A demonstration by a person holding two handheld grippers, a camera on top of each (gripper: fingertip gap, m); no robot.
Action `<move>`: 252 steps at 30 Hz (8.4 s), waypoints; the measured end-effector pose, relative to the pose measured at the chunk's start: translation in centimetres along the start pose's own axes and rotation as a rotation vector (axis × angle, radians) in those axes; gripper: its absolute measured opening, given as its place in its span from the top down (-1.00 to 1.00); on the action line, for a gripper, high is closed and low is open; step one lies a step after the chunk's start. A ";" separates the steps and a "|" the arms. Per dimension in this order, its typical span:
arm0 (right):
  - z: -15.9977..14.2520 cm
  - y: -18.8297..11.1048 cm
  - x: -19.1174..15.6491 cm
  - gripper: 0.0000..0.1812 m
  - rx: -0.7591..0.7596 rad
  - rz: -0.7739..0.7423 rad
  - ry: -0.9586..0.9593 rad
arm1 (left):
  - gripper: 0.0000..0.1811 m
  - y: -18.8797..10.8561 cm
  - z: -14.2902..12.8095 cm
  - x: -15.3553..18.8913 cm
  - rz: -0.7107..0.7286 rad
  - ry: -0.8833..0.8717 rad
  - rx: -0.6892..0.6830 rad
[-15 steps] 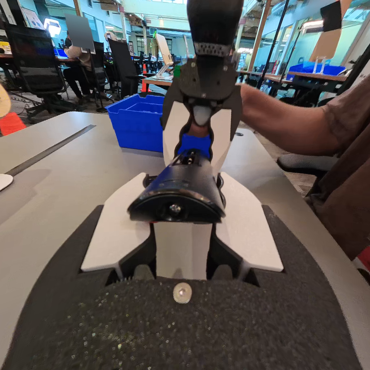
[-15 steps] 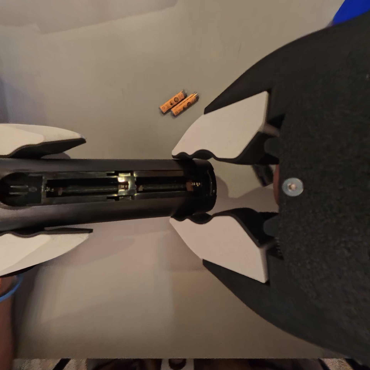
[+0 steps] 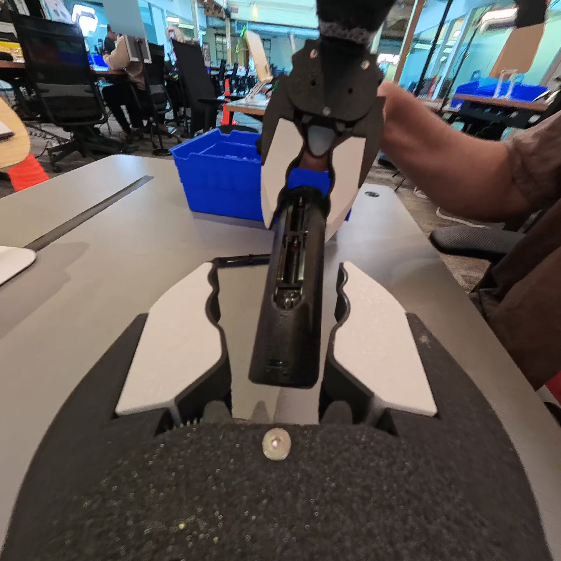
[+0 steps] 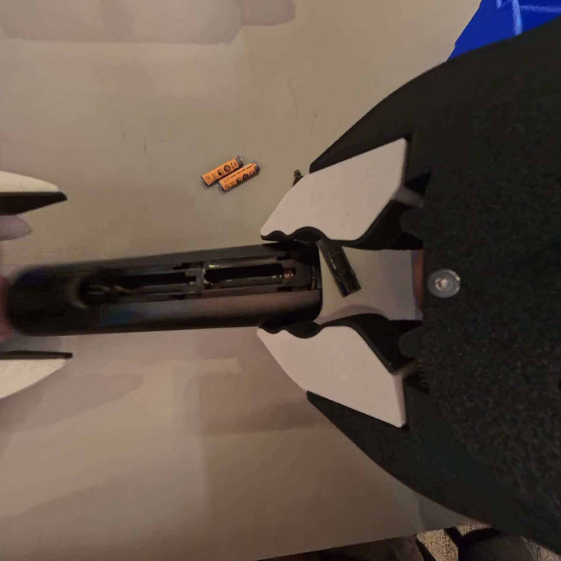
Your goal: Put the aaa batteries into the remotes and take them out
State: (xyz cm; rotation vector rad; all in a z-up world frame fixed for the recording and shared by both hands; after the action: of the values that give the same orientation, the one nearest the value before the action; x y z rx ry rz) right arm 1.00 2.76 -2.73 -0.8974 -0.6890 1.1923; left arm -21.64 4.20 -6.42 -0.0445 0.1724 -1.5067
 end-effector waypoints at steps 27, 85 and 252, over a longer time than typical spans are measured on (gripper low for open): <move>0.7 -1.2 -0.2 0.37 0.128 -0.113 -0.080 | 0.34 2.8 -1.7 1.2 -0.059 0.106 -0.436; -0.3 7.2 5.2 0.31 -0.003 -0.181 0.301 | 0.34 -4.6 -0.8 5.2 0.516 -0.120 -0.618; 2.9 3.3 -1.2 1.00 0.002 0.271 -0.102 | 0.34 2.4 -0.7 5.1 -0.012 0.173 -0.887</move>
State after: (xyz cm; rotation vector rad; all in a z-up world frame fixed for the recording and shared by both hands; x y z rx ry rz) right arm -3.25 2.64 -4.15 -0.9550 -0.6617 1.4878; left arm -19.05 -0.69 -7.90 -0.6230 0.9690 -1.3423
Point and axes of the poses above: each gripper's, where its closed fingertips meet, y out along the fingers, z out of its top, x = y × z across the jaws, the point moved 10 cm from there along -y, back along the fingers, and after that the axes turned 10 degrees about y, right-handed, at the moved point
